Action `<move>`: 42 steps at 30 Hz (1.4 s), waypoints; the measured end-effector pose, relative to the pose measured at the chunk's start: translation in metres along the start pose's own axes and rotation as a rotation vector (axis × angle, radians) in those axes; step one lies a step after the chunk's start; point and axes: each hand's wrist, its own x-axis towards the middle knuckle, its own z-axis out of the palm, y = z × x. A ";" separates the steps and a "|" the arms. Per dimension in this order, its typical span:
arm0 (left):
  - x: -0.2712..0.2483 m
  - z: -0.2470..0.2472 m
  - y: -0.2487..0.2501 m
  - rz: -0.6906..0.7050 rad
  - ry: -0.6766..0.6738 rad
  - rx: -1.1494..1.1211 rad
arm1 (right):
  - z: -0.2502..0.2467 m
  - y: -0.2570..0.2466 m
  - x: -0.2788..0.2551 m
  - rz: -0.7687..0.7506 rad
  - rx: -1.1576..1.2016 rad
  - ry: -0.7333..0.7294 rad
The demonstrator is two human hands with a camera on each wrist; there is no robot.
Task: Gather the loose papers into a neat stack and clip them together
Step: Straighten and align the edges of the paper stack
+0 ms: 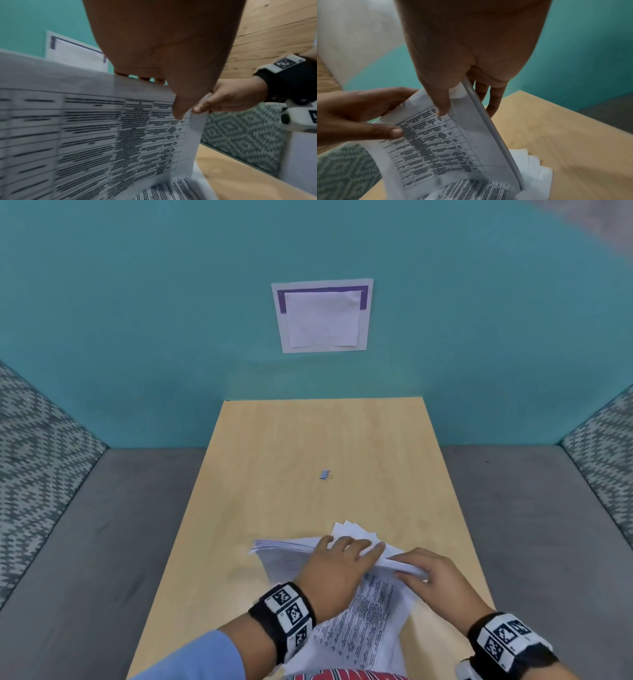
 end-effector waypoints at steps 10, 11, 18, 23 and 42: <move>-0.028 -0.031 -0.093 -0.389 -0.336 0.113 | -0.009 0.012 0.004 -0.070 -0.199 0.021; -0.036 -0.037 -0.101 -0.413 -0.361 0.087 | -0.010 0.011 0.005 -0.062 -0.227 0.024; -0.055 -0.068 -0.089 -0.350 -0.370 0.126 | -0.015 -0.033 0.025 0.079 -0.776 -0.118; -0.044 -0.103 -0.039 -0.199 -0.205 0.248 | 0.018 -0.100 0.039 -0.064 -0.751 -0.237; -0.065 -0.085 -0.049 -0.463 0.349 -1.313 | -0.012 -0.090 0.012 0.091 0.566 0.055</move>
